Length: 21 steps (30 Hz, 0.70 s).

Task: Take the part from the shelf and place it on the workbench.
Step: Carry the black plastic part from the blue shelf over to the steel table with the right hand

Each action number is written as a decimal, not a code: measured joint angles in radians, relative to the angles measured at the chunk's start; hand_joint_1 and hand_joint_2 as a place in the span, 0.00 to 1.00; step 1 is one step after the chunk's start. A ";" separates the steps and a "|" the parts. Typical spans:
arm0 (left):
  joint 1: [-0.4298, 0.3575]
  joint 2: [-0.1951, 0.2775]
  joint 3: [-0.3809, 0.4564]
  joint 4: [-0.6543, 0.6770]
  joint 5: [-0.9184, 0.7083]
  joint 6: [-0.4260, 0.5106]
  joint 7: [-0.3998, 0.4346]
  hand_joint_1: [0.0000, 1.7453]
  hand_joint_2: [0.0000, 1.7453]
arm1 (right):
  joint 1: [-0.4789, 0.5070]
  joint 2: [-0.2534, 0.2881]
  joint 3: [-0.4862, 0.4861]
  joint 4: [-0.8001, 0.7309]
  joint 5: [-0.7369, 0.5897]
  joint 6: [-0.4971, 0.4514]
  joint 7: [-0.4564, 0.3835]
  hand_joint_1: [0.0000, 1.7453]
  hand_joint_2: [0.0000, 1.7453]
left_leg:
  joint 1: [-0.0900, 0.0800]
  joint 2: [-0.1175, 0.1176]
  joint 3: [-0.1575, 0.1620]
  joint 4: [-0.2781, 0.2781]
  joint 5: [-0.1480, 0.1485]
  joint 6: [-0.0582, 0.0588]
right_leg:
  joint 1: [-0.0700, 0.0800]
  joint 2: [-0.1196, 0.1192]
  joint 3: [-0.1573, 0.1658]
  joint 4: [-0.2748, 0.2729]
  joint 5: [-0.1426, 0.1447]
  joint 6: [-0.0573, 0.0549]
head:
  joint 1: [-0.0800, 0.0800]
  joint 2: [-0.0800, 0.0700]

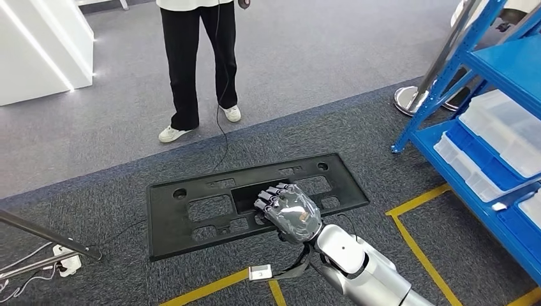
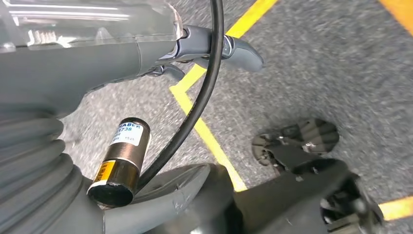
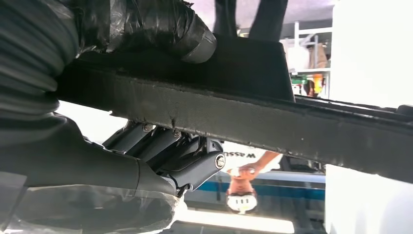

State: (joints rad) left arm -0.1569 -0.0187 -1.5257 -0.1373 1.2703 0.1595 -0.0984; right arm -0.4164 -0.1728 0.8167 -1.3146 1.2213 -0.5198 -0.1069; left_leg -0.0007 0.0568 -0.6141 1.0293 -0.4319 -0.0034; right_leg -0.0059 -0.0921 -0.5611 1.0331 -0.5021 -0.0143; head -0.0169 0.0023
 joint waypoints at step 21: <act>-0.002 -0.023 -0.003 0.000 0.012 -0.003 -0.017 0.00 1.00 | -0.027 0.001 0.000 0.011 0.000 0.011 -0.002 0.95 1.00 | 0.006 -0.108 -0.050 0.082 -0.045 -0.006 | -0.009 0.092 -0.021 0.000 0.026 -0.015 | 0.000 0.000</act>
State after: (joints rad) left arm -0.1594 -0.0413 -1.5286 -0.1376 1.2826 0.1569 -0.1154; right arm -0.4437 -0.1720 0.8172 -1.3038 1.2215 -0.5092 -0.1084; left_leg 0.0057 -0.0508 -0.6637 1.1113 -0.4768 -0.0090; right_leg -0.0148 -0.0001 -0.5819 1.0333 -0.4758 -0.0290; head -0.0173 0.0023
